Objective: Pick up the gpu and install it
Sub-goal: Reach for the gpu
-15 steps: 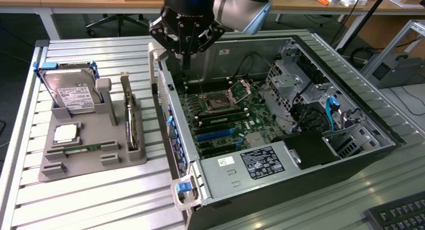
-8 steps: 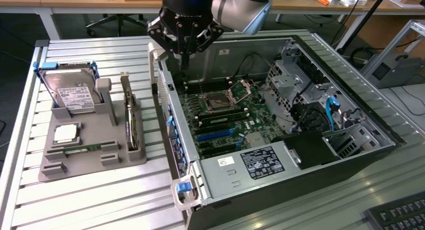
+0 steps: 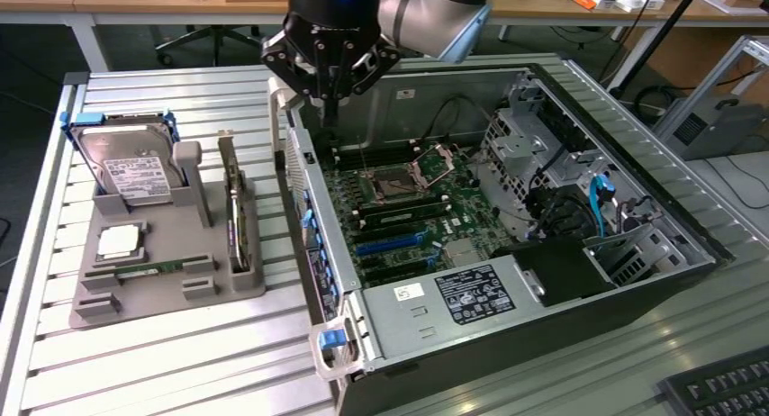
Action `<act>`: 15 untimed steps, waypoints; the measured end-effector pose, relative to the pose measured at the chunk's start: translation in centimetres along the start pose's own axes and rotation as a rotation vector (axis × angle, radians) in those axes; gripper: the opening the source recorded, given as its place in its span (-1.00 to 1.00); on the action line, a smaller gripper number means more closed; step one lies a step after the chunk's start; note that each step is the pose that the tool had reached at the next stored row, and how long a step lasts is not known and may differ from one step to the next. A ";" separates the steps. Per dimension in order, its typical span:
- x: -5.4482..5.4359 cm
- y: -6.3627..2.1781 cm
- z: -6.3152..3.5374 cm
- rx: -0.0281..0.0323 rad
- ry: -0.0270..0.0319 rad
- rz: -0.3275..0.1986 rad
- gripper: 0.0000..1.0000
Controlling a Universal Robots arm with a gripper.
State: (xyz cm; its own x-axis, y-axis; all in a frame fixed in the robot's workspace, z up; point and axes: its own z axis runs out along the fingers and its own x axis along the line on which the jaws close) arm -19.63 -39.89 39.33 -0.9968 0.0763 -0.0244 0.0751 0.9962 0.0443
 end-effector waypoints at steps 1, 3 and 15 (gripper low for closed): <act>0.1 0.00 0.00 -0.0001 -0.0001 0.000 -0.80; 0.1 -0.01 0.00 0.0000 -0.0001 0.000 -0.80; 0.6 -0.05 -0.02 0.0000 -0.0001 0.000 -0.80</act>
State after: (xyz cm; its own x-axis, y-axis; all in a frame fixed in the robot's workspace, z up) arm -20.26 -39.89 39.33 -0.9968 0.0762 -0.0245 0.0751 0.9962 0.0444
